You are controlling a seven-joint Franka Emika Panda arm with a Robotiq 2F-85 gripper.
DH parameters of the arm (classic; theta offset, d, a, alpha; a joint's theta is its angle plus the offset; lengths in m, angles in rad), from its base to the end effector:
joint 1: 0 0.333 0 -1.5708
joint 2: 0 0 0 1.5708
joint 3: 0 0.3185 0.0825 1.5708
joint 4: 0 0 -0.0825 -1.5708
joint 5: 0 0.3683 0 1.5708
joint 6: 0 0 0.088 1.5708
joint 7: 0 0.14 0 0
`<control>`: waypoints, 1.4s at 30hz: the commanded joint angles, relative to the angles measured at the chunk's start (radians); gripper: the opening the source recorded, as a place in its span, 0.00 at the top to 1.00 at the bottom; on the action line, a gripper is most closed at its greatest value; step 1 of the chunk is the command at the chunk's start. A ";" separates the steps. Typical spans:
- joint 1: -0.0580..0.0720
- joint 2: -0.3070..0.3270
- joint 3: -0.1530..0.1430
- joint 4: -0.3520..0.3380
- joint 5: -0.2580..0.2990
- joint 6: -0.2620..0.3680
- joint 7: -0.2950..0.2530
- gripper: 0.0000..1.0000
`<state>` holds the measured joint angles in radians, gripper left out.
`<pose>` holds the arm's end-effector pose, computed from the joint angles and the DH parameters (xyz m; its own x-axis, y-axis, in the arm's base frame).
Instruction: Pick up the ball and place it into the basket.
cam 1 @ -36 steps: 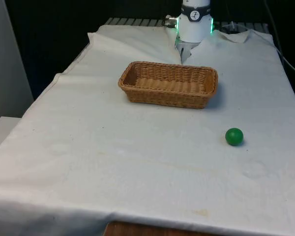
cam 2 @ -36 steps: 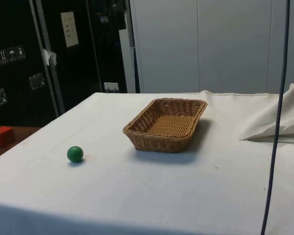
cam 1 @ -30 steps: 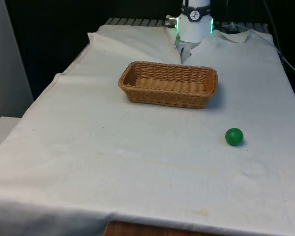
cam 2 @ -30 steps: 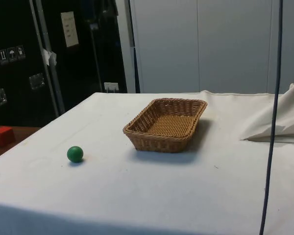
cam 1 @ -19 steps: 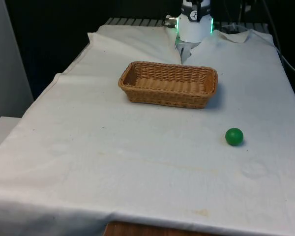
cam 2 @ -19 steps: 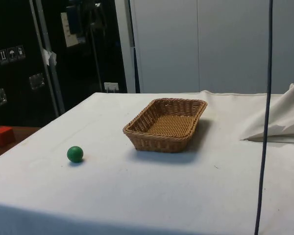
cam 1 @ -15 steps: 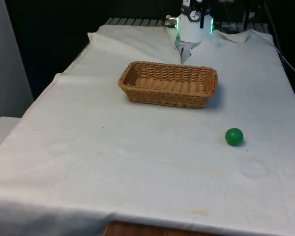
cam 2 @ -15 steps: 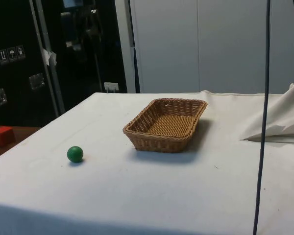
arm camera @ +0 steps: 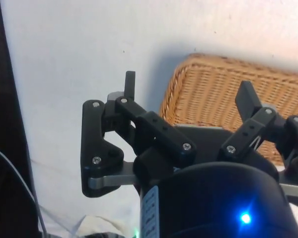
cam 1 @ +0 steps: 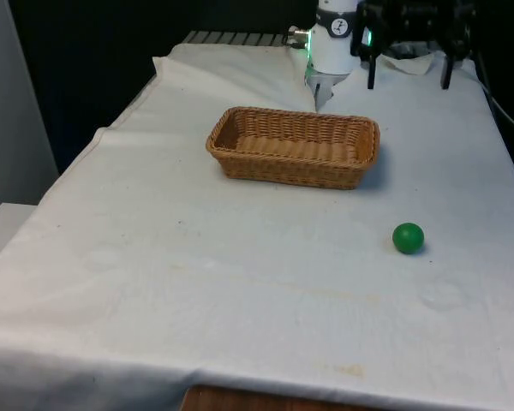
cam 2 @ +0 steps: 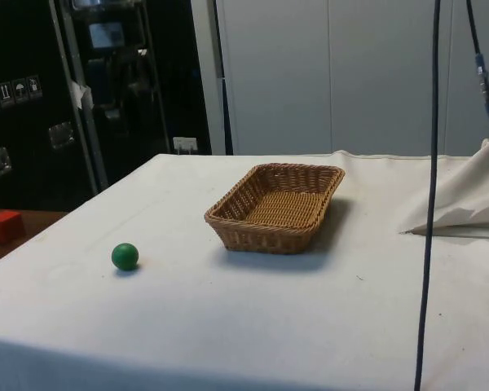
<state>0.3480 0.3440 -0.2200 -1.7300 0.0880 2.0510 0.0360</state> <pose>0.6247 0.0980 0.3622 0.9979 0.0627 -0.0140 0.0627 -0.9980 -0.0033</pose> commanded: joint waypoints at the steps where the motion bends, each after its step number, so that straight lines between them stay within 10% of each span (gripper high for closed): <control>1: -0.001 0.015 0.007 0.001 0.012 0.023 -0.003 0.00; 42: -0.023 0.402 0.027 0.211 0.103 0.192 -0.102 0.00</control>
<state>0.3310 0.7400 -0.2030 -1.5180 0.1800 2.2290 -0.0560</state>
